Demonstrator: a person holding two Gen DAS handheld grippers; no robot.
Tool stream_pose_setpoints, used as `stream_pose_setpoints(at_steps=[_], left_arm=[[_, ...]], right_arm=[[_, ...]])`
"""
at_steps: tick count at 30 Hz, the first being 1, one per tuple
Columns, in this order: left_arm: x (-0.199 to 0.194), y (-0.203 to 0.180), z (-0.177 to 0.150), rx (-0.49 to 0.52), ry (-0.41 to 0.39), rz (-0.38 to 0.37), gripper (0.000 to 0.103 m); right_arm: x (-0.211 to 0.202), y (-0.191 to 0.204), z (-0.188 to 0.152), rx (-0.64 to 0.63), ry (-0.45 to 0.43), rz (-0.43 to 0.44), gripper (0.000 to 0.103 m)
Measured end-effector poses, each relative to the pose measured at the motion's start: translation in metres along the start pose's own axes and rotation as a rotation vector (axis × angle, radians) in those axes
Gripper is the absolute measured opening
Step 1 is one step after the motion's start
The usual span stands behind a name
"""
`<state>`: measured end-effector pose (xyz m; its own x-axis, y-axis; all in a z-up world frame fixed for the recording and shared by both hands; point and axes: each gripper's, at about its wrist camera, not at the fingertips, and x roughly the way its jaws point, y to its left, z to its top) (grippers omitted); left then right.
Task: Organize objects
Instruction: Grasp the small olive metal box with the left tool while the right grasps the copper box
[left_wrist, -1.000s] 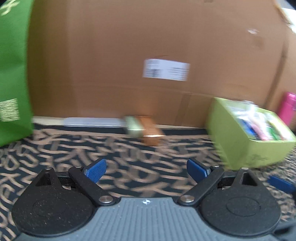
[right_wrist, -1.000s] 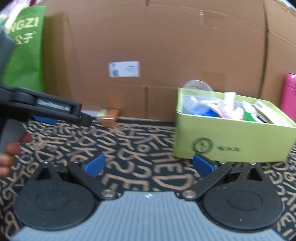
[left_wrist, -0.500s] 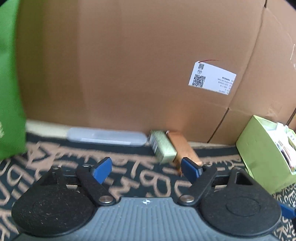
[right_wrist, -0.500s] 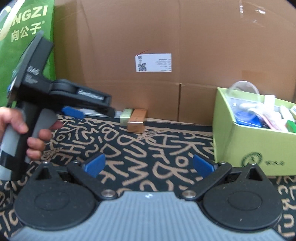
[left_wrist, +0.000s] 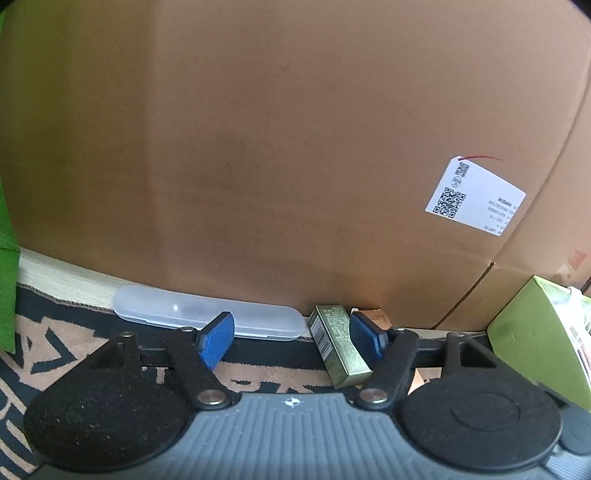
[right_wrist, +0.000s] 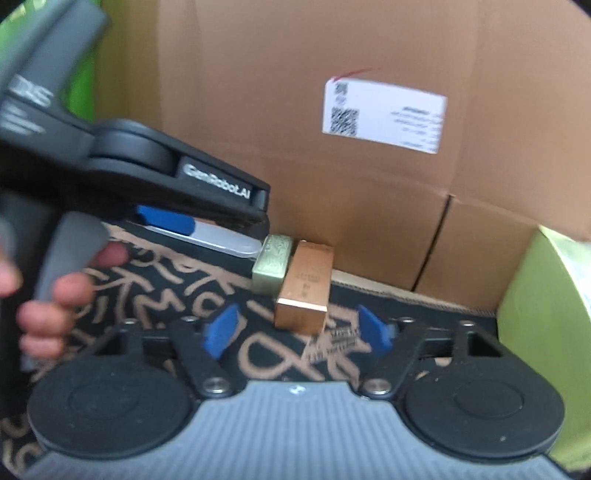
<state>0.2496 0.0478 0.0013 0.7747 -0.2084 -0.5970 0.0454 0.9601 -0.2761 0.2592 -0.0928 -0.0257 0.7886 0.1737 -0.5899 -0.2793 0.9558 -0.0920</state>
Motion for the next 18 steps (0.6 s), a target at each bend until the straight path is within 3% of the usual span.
stream_pose_setpoints(at_steps=[1,2,7,10,13,14,17,18], left_arm=[[0.002,0.001,0.000,-0.007,0.008,-0.007,0.072],[0.004,0.002,-0.001,-0.017,0.015,-0.011,0.072],[0.016,-0.003,-0.007,-0.065,0.045,-0.041,0.075],[0.018,-0.018,-0.013,-0.003,0.014,-0.004,0.084],[0.018,-0.032,-0.021,0.086,-0.001,0.044,0.083],[0.018,-0.036,-0.023,0.119,-0.001,0.065,0.080],[0.015,-0.046,-0.030,0.191,-0.005,0.124,0.058],[0.014,-0.049,-0.032,0.214,-0.008,0.123,0.039]], right_arm=[[0.007,-0.001,0.001,-0.003,0.011,0.004,0.038],[0.011,-0.003,0.000,0.002,0.021,0.009,0.033],[-0.014,-0.018,-0.019,0.049,0.005,-0.031,0.033],[-0.042,-0.026,-0.043,0.094,0.010,-0.028,0.033],[-0.069,-0.033,-0.066,0.160,0.013,-0.023,0.032],[-0.078,-0.034,-0.072,0.180,0.010,-0.026,0.032],[-0.101,-0.034,-0.082,0.208,-0.008,-0.050,0.032],[-0.107,-0.034,-0.085,0.204,-0.008,-0.059,0.032]])
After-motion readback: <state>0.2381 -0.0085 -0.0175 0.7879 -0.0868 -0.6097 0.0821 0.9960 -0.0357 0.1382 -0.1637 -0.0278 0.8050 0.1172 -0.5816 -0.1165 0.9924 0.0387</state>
